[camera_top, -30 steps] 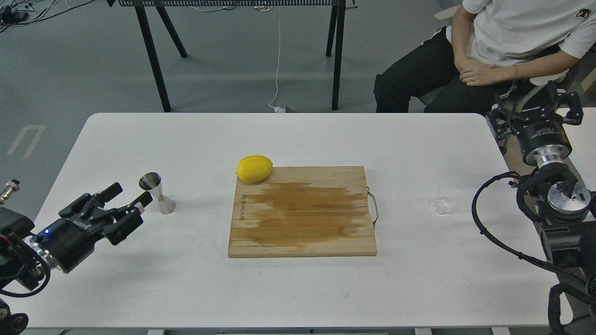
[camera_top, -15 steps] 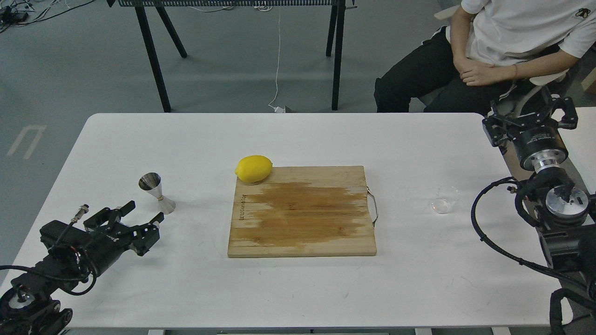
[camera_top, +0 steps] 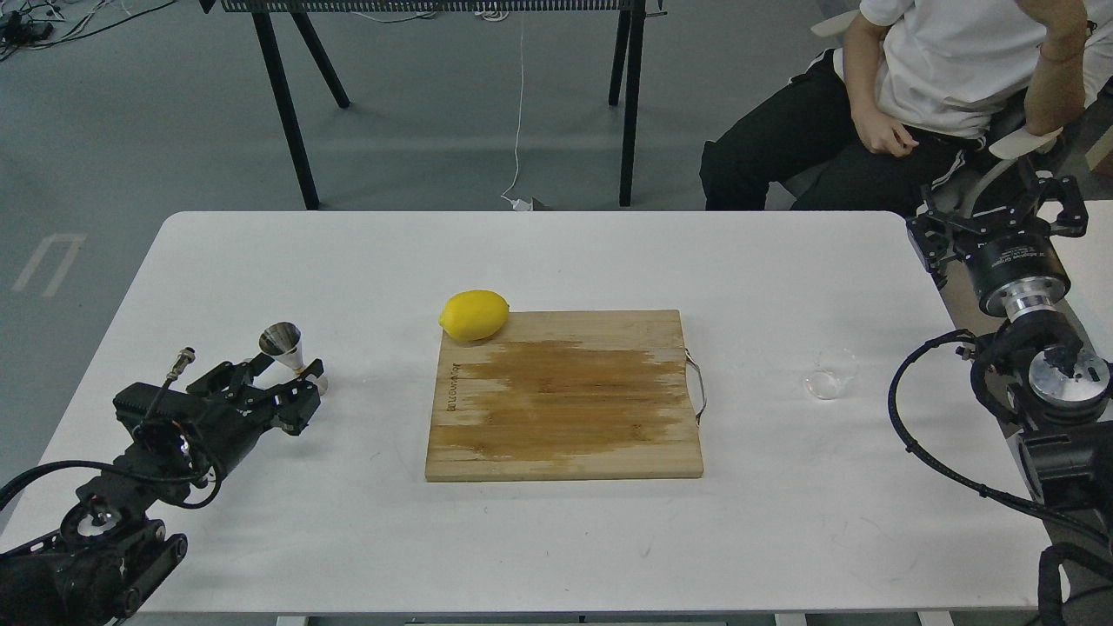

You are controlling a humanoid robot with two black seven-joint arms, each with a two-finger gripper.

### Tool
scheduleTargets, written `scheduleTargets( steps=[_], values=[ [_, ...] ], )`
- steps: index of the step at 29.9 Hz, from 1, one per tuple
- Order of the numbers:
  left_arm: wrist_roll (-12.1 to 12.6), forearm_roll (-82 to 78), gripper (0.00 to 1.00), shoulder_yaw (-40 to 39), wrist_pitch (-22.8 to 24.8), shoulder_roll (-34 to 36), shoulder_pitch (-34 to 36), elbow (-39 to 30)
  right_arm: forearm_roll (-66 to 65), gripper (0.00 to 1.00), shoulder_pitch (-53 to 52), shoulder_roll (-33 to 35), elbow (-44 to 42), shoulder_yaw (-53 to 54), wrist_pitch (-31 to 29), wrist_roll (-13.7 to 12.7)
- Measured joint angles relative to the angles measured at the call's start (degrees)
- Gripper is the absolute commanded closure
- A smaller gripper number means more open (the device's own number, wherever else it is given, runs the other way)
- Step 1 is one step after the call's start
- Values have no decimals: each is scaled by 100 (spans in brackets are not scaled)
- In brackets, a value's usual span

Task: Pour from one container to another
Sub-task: 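Lift the jigger with the left gripper and carry it over the board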

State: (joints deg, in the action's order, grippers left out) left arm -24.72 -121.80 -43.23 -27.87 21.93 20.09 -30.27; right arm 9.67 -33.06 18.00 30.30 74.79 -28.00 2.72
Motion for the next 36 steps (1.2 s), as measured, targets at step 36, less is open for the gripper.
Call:
scheduleTargets(
  steps=[36],
  values=[
    [33,-284,94,843,735,156,1542,-2370,0,0,220,288,-20,12,0,0]
  ],
)
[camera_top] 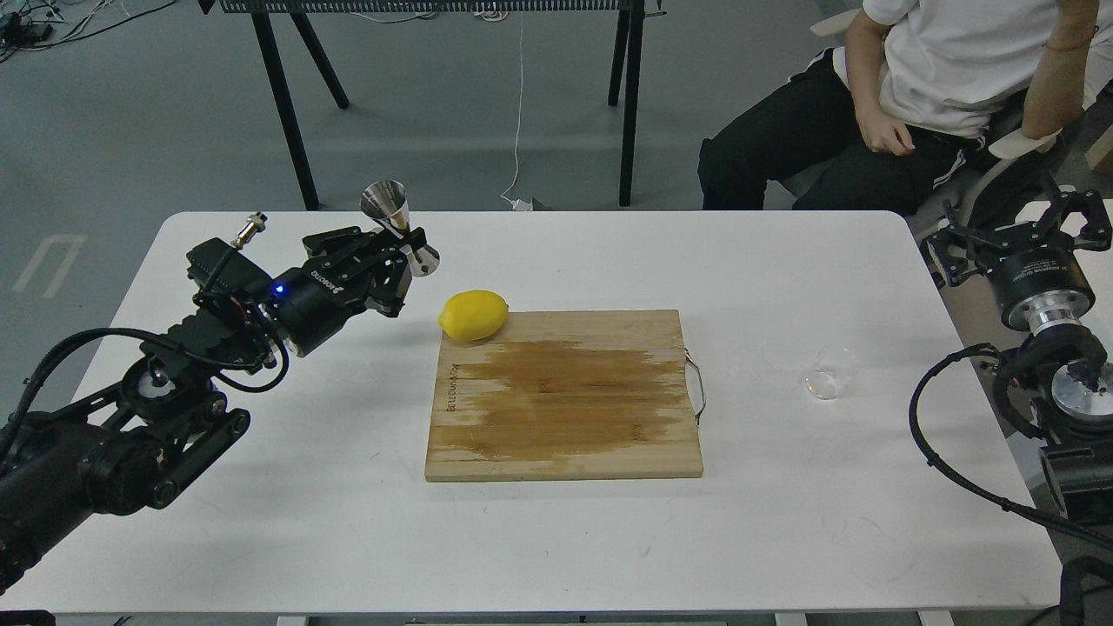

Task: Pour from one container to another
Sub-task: 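Lift the jigger with the left gripper and carry it over the board, then lower the jigger onto the board beside the lemon and open the left gripper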

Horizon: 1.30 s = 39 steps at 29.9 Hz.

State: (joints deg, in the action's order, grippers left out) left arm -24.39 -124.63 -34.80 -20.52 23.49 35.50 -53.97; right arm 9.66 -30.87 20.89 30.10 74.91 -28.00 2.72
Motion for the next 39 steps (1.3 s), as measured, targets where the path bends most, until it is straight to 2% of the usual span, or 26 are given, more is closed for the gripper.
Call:
scheduleTargets(
  steps=[3,8,14,16,19,31,33,37,39],
  values=[
    [149,-34,94,450,80,-400,290,19,0,0,19,28,-4,12,0,0],
    [236,-37,94,1001,352,-798,570,117,0,0,61,30,-5,17,0,4],
    [375,-38,94,1322,406,-1559,630,951,1,0,152,91,-5,50,0,5],
    [413,-37,94,1477,402,-1679,588,1266,1,0,157,130,-5,52,0,5],
    [609,-37,93,1671,367,-1851,561,1586,0,0,158,147,-5,55,0,5],
    [1109,-35,92,2073,347,-2071,280,1707,0,0,110,198,-3,53,0,0],
    [1126,-35,89,2058,349,-2085,271,1704,-6,0,98,239,-3,55,0,0],
    [1128,-36,73,2054,357,-2099,296,1697,-8,0,78,277,-3,58,0,0],
    [1127,-36,69,2054,358,-2102,307,1694,-9,0,76,280,-3,59,0,0]
  ],
)
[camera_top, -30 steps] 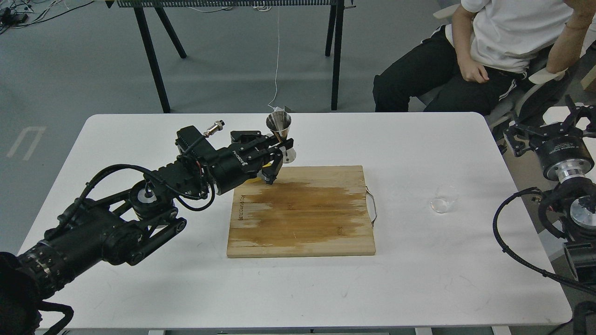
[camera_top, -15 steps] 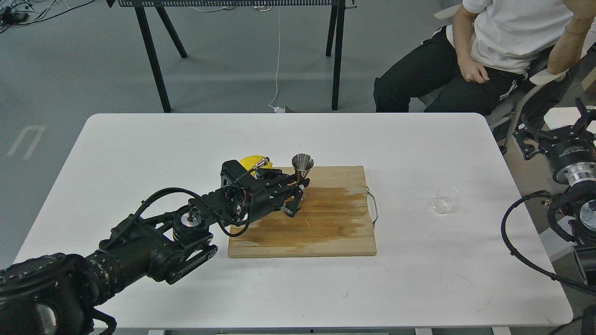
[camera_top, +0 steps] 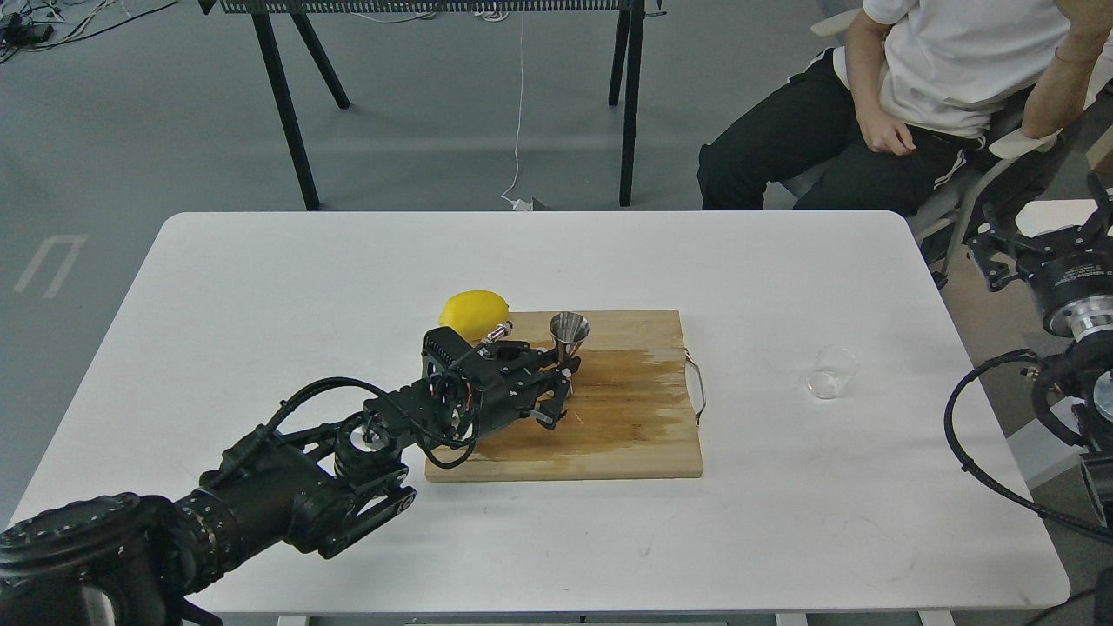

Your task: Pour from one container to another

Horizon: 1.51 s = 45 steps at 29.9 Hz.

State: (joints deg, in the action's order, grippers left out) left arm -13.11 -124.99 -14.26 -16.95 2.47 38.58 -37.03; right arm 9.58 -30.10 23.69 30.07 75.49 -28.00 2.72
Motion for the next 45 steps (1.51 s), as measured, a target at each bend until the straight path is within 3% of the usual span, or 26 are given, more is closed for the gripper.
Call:
scheduleTargets(
  steps=[4,21,31,34,45],
  values=[
    [-6,0,61,1,0,8,8,-16,0,0,0,1,-1,-1,0,0],
    [-21,-1,45,12,-29,168,9,-365,1,0,5,-5,-1,-25,0,0],
    [-69,-1,43,69,-19,826,-187,-911,8,0,21,2,-1,-34,0,0],
    [-69,-1,33,47,-21,1095,-273,-1245,9,0,27,2,-1,-41,0,0],
    [-83,-1,16,-611,-273,2481,-691,-3105,8,0,61,10,19,-68,0,-7]
  ],
)
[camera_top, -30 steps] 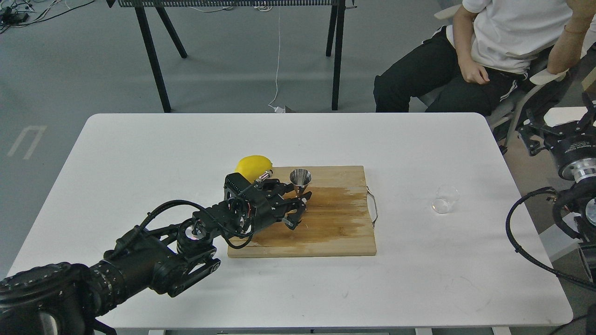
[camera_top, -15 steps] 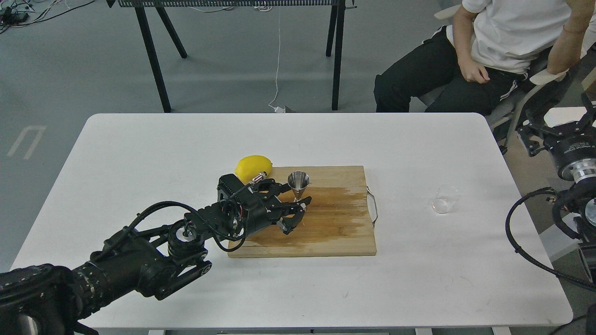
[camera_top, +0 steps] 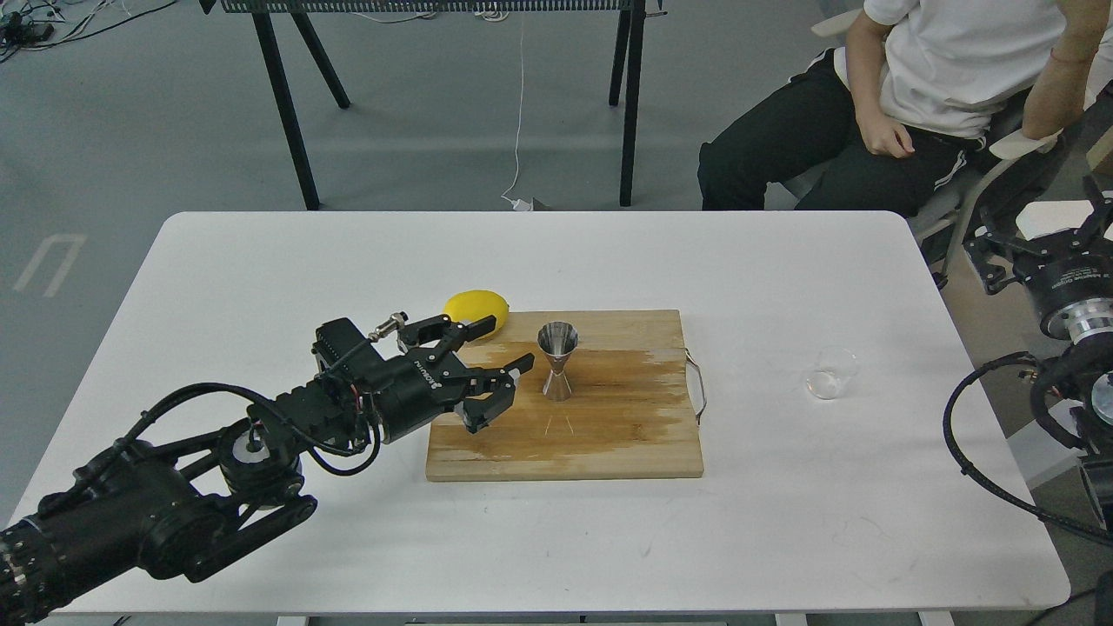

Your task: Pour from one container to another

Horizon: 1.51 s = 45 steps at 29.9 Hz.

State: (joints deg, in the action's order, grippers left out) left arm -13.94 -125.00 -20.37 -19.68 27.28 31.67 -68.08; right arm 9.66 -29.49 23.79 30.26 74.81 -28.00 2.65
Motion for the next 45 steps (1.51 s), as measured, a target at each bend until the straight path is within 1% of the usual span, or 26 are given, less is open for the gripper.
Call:
scheduleTargets(
  steps=[2,3,4,5,7,8,9,10,11,13,15,17,20,23,25,27,29,31,35,40,45],
  values=[
    [-49,264,11,-76,-5,344,-19,-445,-12,0,19,86,0,-6,0,-2],
    [-120,560,9,-115,-10,514,-22,-638,-15,0,30,136,0,-6,0,-2],
    [-261,939,6,-168,-18,660,-22,-791,-17,0,54,190,-6,-6,0,-2],
    [-432,1307,5,-242,-25,757,-23,-883,-17,0,91,245,-13,4,0,-2],
    [-937,2227,5,-515,-22,888,-27,-981,2,0,187,391,-21,60,0,1],
    [-1142,2694,5,-661,2,925,-28,-1000,23,0,239,482,-32,87,0,4],
    [-1254,3099,3,-767,47,952,-27,-1004,56,0,283,553,-42,103,0,4],
    [-1328,3578,1,-875,136,987,-27,-1003,85,0,324,589,-43,107,0,-6],
    [-1368,4053,0,-969,263,1026,-25,-995,118,0,380,611,-42,103,0,-27],
    [-1394,5071,0,-1201,614,1100,-13,-977,159,0,557,618,-8,48,0,-80],
    [-1401,6201,0,-1537,1093,1134,-9,-941,197,0,806,619,125,11,0,-136],
    [-1403,7461,0,-1970,1828,1144,-1,-754,334,0,1090,619,399,8,0,-175],
    [-1406,9260,0,-2412,2863,1146,79,-165,784,0,1626,628,1128,12,0,-200],
    [-1406,10915,0,-2527,3526,1131,308,594,1112,0,2283,660,2260,71,0,-204],
    [-1401,11269,0,-2541,3798,1106,406,1009,1191,0,2701,665,3021,151,0,-200],
    [-1396,11398,0,-2563,4082,1054,442,1416,1215,0,3043,665,3561,256,29,-191],
    [-1393,11514,0,-2591,4455,903,480,1848,1226,0,3336,649,3918,310,113,-190],
    [-1376,11769,0,-2646,4670,696,512,2212,1232,0,3607,640,4154,314,174,-193],
    [-1288,12346,0,-2659,4760,472,522,2669,1297,0,4106,635,4498,278,242,-202],
    [-1228,12481,0,-2657,4768,274,524,2727,1460,1,4546,561,4696,256,363,-203],
    [-1225,12483,0,-2648,4771,172,458,2640,1498,1,4365,190,4632,253,1064,-195]
  ],
)
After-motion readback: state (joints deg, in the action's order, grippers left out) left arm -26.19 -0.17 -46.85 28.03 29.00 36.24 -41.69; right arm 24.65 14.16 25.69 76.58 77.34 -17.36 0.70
